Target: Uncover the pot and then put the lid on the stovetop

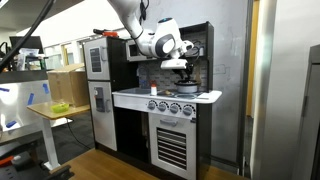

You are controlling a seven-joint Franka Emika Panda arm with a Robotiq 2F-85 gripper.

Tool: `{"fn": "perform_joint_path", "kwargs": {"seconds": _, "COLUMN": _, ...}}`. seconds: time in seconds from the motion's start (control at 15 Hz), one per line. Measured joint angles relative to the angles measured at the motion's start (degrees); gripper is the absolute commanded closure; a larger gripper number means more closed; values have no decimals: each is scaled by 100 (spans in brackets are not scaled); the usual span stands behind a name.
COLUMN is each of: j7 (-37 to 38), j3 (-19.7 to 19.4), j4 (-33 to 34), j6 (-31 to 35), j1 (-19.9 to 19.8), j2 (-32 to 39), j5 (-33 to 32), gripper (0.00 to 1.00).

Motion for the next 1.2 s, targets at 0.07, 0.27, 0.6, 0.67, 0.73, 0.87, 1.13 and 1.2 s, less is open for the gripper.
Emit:
{"fn": "perform_joint_path", "kwargs": {"seconds": 0.07, "j7": 4, "j3": 0, "j4": -1, "j6": -5, "j1": 0, "j2": 0, "j5": 1, "gripper": 89}}
{"fn": "perform_joint_path", "kwargs": {"seconds": 0.27, "j7": 10, "j3": 0, "j4": -1, "j6": -8, "j1": 1, "j2": 0, "j5": 2, "gripper": 92}}
{"fn": "perform_joint_path", "kwargs": {"seconds": 0.6, "j7": 10, "j3": -1, "j4": 0, "j6": -8, "j1": 11, "j2": -44, "j5": 0, "gripper": 92}}
{"fn": "perform_joint_path", "kwargs": {"seconds": 0.67, "j7": 10, "j3": -2, "j4": 2, "j6": -8, "j1": 15, "j2": -68, "j5": 0, "gripper": 92}}
{"fn": "perform_joint_path", "kwargs": {"seconds": 0.73, "j7": 10, "j3": -2, "j4": 2, "j6": -8, "j1": 18, "j2": -96, "j5": 0, "gripper": 92}}
{"fn": "perform_joint_path", "kwargs": {"seconds": 0.87, "j7": 10, "j3": -3, "j4": -5, "j6": -8, "j1": 27, "j2": -165, "j5": 0, "gripper": 92}}
{"fn": "perform_joint_path", "kwargs": {"seconds": 1.13, "j7": 65, "j3": -4, "j4": -173, "j6": -12, "j1": 115, "j2": -355, "j5": 0, "gripper": 92}}
{"fn": "perform_joint_path", "kwargs": {"seconds": 1.2, "j7": 125, "j3": -13, "j4": -284, "j6": -12, "j1": 163, "j2": -442, "j5": 0, "gripper": 92}}
